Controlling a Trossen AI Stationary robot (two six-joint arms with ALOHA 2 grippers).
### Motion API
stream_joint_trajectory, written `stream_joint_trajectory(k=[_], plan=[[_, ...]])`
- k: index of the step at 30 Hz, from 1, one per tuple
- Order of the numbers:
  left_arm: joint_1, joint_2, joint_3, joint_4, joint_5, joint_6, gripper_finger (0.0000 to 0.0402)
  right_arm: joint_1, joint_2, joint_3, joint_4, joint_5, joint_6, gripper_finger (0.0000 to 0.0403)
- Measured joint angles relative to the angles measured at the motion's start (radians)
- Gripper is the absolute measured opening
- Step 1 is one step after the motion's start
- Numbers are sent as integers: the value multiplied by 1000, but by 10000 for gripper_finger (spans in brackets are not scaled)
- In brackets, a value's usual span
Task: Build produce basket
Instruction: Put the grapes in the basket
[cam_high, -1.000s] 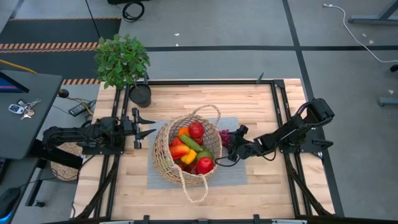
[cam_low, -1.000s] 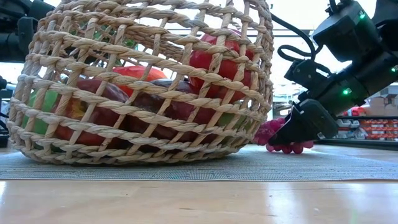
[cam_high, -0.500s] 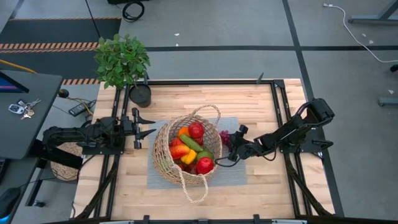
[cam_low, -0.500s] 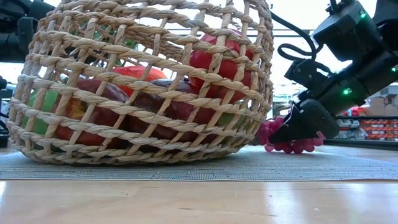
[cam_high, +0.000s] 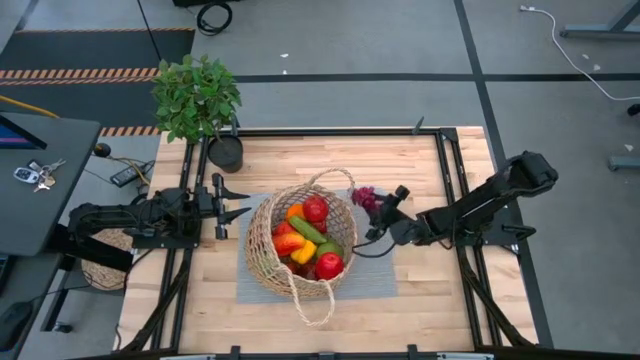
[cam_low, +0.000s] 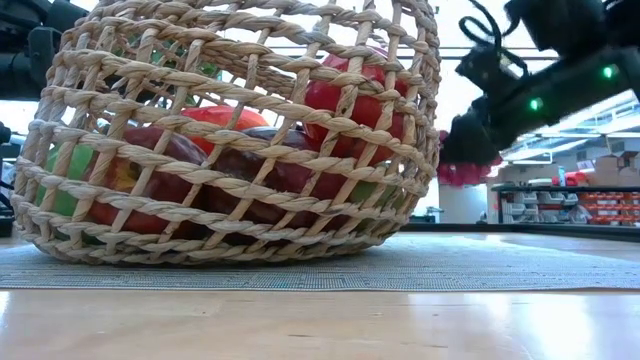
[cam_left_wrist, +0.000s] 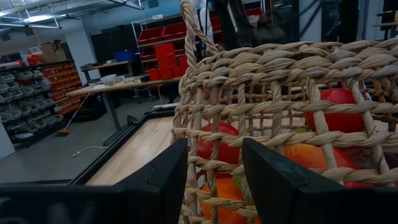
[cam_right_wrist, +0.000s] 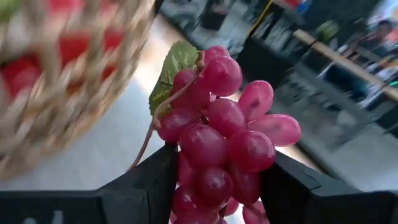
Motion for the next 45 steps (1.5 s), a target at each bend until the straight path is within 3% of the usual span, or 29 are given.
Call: stream_joint_trajectory(k=[4,13,21,28,37,45], plan=[[0,0,0,0,0,0,160,3,-69,0,84,48,-114,201],[0,0,0,0,0,0,160,28,-254,0,165,-34,-286,201],[0,0,0,0,0,0,160,13,-406,0,248,-32,-378,201],[0,0,0,0,0,0,160,6,-444,1,428,-266,-422,201],[0,0,0,0,0,0,160,6,-435,1,606,-566,-326,201],[0,0,0,0,0,0,160,6,-435,2,731,-619,-284,201]])
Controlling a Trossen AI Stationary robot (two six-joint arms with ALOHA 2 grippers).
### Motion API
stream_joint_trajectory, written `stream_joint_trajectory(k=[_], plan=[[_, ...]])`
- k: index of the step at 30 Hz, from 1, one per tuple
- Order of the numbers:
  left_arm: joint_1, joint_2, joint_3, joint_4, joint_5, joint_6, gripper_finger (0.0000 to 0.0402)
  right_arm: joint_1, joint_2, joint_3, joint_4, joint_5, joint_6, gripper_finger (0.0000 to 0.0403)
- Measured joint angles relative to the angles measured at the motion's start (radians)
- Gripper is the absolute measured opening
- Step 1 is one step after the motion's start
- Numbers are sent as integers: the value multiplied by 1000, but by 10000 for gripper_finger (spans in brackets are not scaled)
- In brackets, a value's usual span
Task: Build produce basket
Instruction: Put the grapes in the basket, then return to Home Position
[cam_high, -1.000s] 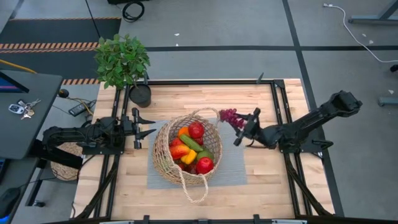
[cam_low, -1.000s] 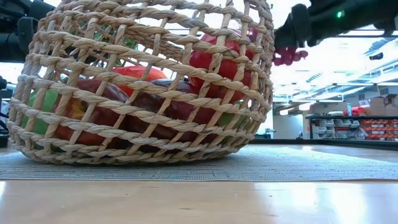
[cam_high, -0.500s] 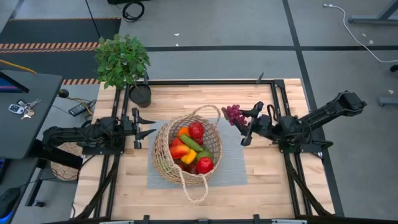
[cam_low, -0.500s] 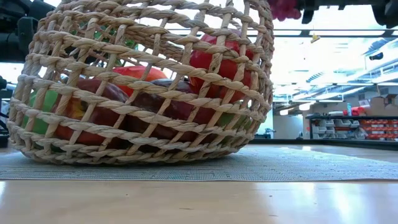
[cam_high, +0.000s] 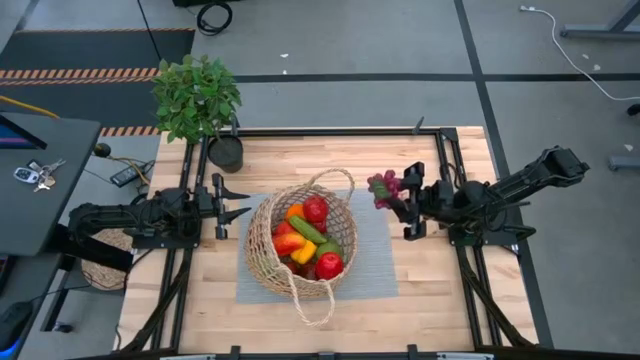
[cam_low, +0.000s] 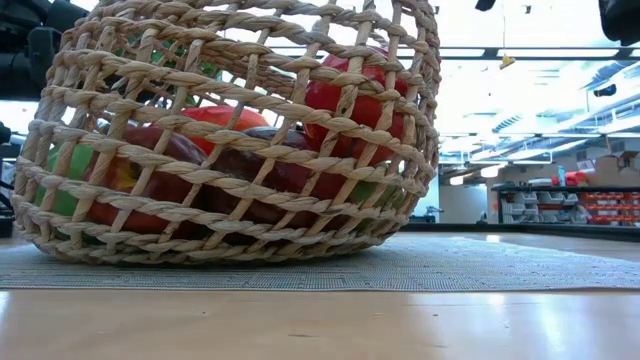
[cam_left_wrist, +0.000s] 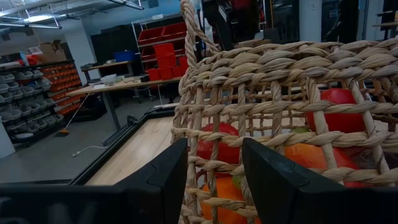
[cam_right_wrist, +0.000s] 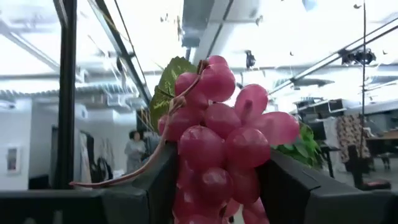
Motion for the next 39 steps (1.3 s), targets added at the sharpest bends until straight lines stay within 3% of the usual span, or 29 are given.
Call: stream_joint_trajectory(k=[11,16,26,29,34,39], plan=[[0,0,0,0,0,0,160,-3,0,0,43,39,-2,201],[0,0,0,0,0,0,160,-2,26,17,-24,-46,-7,201],[0,0,0,0,0,0,160,14,221,307,-405,-14,-133,201],[0,0,0,0,0,0,160,26,300,409,-527,86,-206,201],[0,0,0,2,0,0,160,48,425,533,-561,221,-355,201],[0,0,0,1,0,0,160,69,515,594,-563,238,-436,201]])
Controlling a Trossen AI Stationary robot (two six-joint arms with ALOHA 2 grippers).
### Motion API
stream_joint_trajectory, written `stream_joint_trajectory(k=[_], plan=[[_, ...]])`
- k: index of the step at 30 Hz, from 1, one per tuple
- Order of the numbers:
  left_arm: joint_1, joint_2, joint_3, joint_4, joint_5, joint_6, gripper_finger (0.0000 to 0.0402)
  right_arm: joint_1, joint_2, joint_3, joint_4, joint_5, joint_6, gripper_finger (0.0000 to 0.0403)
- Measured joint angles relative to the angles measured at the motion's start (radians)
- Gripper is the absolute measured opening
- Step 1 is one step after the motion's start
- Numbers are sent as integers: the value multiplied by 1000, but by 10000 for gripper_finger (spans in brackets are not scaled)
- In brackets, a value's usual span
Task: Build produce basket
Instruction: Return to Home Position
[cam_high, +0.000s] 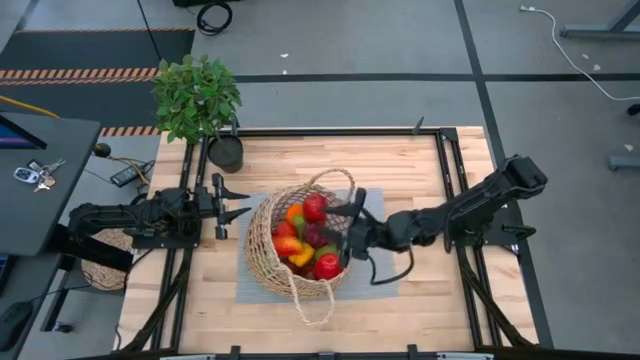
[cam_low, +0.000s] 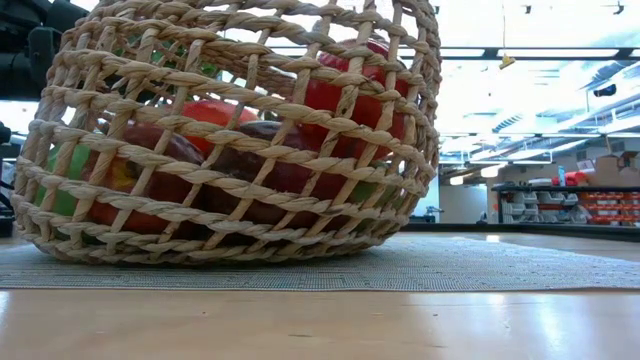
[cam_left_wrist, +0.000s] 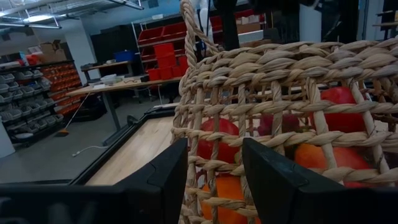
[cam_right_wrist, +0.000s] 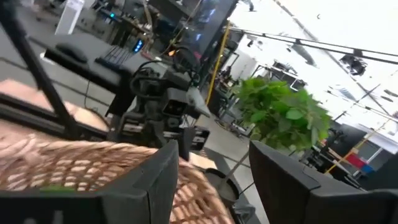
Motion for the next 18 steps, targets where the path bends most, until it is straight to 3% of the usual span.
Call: stream_joint_trajectory(k=[11,15,18], plan=[[0,0,0,-1,0,0,160,-33,26,10,-105,10,61,201],[0,0,0,-1,0,0,160,-59,-46,-11,-114,-125,116,201],[0,0,0,-1,0,0,160,-81,-101,-58,-122,-168,161,201]])
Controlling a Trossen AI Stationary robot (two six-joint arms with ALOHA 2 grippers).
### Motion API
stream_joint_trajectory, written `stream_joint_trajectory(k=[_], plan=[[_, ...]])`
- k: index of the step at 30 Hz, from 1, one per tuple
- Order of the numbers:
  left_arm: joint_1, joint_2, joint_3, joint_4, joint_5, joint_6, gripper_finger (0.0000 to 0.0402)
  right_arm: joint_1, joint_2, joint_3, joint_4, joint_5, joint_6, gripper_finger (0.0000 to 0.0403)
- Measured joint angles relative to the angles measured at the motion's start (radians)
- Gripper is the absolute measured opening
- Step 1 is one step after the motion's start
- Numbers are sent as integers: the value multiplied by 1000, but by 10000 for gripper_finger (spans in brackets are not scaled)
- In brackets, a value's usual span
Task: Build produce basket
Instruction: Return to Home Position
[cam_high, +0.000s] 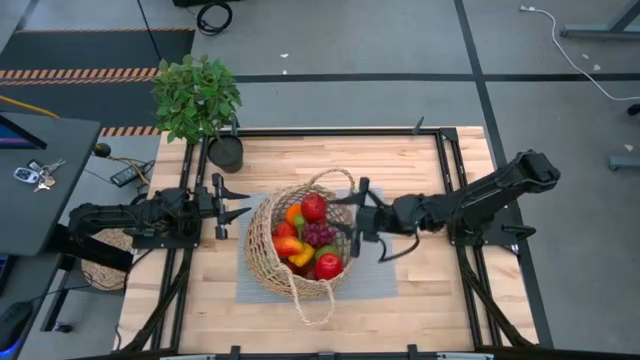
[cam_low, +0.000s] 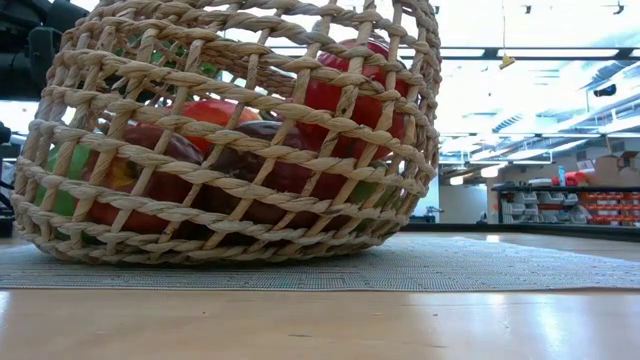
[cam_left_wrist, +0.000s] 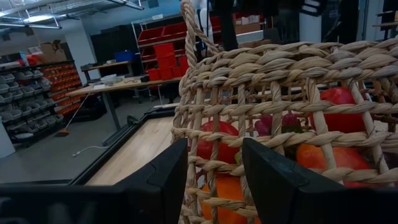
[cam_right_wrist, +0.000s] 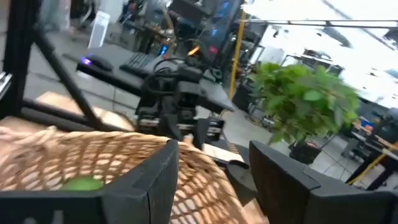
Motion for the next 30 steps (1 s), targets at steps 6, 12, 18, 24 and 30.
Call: stream_joint_trajectory(k=[6,12,18,24,30], plan=[[0,0,0,0,0,0,160,-39,-118,-146,130,-72,95,201],[0,0,0,0,0,0,160,-83,-234,-315,264,-126,201,201],[0,0,0,0,0,0,160,-105,-382,-441,287,-101,268,200],[0,0,0,0,0,0,160,-102,-559,-554,289,-14,275,196],[0,0,0,0,0,0,160,-121,-699,-678,287,-10,362,196]])
